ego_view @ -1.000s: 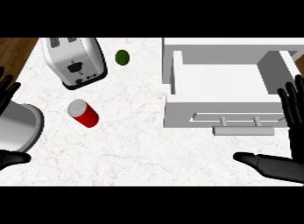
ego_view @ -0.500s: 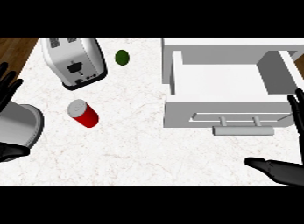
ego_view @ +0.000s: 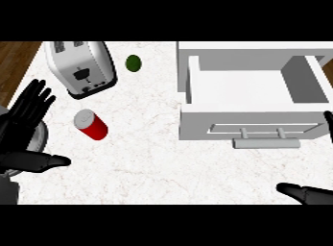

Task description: Pick up the can, place it into the drawer and close the drawer

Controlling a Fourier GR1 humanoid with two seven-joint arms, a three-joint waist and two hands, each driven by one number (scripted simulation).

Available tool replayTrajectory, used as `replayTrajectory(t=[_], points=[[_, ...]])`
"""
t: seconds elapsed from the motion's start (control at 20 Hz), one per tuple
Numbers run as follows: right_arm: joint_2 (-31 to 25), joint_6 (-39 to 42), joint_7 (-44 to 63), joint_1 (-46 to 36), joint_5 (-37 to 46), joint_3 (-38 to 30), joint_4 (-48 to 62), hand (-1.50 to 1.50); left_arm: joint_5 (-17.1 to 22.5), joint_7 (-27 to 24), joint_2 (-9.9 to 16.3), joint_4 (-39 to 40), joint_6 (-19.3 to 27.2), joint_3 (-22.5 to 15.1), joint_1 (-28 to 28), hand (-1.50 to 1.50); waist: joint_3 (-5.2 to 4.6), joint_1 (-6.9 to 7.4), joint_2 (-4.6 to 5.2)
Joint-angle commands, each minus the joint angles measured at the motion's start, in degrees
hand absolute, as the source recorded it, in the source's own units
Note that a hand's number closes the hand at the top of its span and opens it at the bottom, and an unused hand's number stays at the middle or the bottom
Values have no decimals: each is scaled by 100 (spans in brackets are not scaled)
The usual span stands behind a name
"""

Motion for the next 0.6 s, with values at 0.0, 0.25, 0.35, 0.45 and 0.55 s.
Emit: replayTrajectory(t=[0.0, 0.25, 0.35, 0.45, 0.55], points=[[-78, 68, 184, 5, -41, -99, -141, -150, -506, -258, -228, 618, 233, -235, -218, -150, 0, -6, 3], [-202, 267, 243, 130, -356, -434, -268, -150, -793, -1191, -333, 1162, 58, -198, 176, -150, -1, -5, 2], [-4, 289, 37, 356, -192, -261, -343, -150, -863, -1252, -272, 1618, 140, -123, -169, -150, 0, -12, 2], [53, 23, 404, 102, 8, -141, -510, -150, -1087, -1671, -406, 1452, 133, -275, 402, -150, -1, 14, 0], [-34, 67, 468, -13, -198, -306, -571, -150, -1038, -1986, -131, 2352, 122, 109, -136, -150, -3, -9, 6]])
